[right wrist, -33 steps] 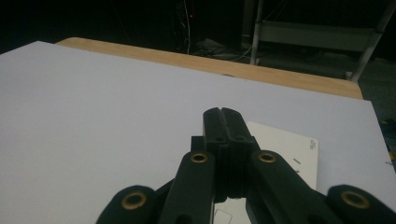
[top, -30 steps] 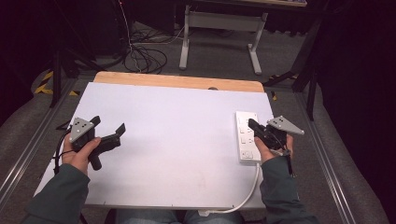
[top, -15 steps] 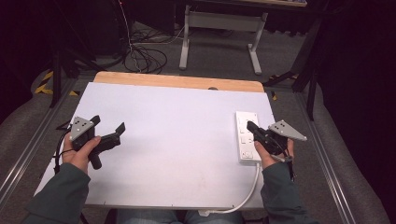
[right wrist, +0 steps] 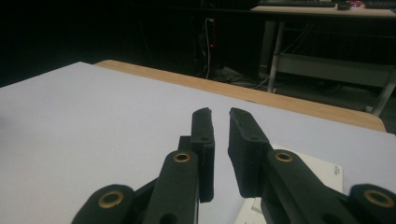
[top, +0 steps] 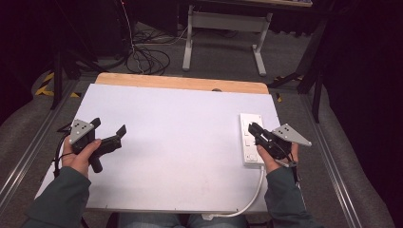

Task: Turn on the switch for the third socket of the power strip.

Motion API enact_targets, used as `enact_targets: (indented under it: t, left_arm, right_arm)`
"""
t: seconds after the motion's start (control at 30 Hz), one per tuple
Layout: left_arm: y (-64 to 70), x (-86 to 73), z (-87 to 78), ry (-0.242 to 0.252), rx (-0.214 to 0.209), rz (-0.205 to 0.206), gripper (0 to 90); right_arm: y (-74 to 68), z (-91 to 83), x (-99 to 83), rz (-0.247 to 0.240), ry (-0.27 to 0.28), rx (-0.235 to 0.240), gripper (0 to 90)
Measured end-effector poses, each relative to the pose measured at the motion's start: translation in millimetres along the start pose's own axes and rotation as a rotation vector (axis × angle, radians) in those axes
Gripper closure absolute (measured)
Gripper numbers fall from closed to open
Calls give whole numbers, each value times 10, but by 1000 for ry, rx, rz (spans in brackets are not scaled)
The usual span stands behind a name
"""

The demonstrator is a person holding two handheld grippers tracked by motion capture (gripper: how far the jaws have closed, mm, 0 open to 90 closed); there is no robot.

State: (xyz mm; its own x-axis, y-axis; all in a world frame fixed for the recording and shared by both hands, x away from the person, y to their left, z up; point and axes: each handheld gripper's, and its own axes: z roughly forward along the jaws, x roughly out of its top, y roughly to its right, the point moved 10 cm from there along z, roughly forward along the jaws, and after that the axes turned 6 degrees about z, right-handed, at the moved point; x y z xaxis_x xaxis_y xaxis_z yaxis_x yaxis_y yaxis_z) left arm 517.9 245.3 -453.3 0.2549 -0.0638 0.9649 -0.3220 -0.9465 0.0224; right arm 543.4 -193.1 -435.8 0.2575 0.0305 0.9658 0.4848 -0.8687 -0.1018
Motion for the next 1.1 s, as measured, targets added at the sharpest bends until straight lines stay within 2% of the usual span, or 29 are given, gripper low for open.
enact_targets:
  t: [0.17, 0.43, 0.53, 0.7, 0.77, 0.8, 1.1]
  left_arm:
    - [0, 1, -1, 1, -1, -1, 51]
    - [-21, 8, -3, 3, 6, -6, 51]
    - [-10, 4, 1, 0, 1, -4, 51]
    - [-17, 9, 1, 3, 4, -5, 52]
    - [-15, 10, 1, 3, 3, -4, 51]
    - [-12, 9, 1, 3, 3, -6, 52]
    - [-12, 7, 4, 2, 3, -5, 52]
  right_arm:
    - [-30, -23, 32, -2, 29, 11, 730]
    - [-80, -121, 8, 12, 36, 31, 651]
    - [-89, -145, -9, 15, 36, 34, 589]
    - [-131, -155, -27, -2, 37, 50, 541]
    - [-153, -157, -25, -1, 42, 62, 513]
    - [-159, -152, -35, -2, 40, 62, 470]
    - [-200, -141, -17, 2, 57, 84, 370]
